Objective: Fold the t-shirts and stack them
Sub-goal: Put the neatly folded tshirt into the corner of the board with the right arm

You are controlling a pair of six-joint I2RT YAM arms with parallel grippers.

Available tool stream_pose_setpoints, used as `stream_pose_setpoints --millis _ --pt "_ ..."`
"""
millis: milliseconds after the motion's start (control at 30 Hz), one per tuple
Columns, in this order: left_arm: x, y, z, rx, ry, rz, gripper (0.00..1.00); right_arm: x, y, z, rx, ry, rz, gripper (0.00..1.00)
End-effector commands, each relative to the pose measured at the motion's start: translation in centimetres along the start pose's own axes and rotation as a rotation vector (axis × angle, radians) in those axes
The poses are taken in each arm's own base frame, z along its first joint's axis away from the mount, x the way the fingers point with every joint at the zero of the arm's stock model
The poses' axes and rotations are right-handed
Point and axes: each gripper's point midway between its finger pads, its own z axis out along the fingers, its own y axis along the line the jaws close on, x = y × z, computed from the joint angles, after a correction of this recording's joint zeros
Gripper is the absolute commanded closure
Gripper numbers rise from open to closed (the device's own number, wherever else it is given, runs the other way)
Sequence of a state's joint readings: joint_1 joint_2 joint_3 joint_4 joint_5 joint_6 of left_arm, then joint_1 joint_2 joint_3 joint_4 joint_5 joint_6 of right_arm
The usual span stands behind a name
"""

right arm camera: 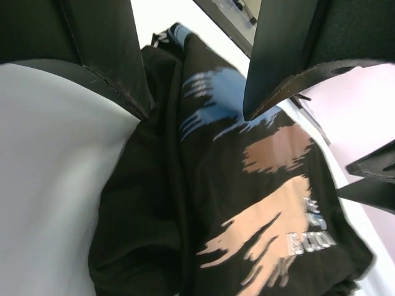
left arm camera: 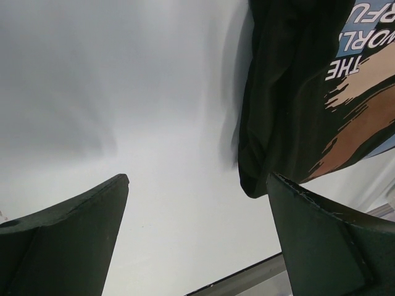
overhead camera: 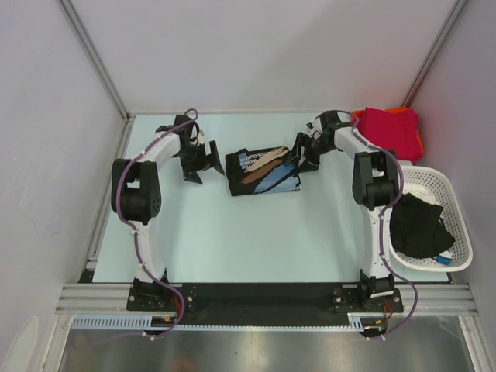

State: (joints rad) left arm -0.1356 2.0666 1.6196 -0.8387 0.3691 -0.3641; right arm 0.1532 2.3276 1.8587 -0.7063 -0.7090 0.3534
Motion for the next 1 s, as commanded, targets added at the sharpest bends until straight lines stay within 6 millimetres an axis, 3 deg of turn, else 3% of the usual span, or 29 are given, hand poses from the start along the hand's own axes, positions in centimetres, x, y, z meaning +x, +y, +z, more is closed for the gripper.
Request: stream_pose_setpoints --millis 0,233,733,800,967 --pt "-0.9 -0.9 0.2 0.017 -0.022 0.035 0.0 0.4 0.8 0.9 0.037 0.044 -0.034 0.33" --pt "-1.5 -1.4 0.2 0.025 -0.034 0.045 0.0 1.1 -0.1 2.1 0.267 0.08 -0.142 0.33" --pt "-1.1 -1.0 1.0 0.01 -0.01 0.059 0.0 0.1 -2.3 -4.6 0.644 -0.043 -0.257 0.32" --pt "-0.9 -0.9 1.1 0.005 -0.006 0.06 0.0 0.1 -2.2 -4.6 0.65 -0.05 -0.264 0.32" --pt "-0.6 -0.9 1.4 0.005 0.003 0.062 0.0 0.9 -2.9 -1.9 0.616 -0.008 -0.256 0.32"
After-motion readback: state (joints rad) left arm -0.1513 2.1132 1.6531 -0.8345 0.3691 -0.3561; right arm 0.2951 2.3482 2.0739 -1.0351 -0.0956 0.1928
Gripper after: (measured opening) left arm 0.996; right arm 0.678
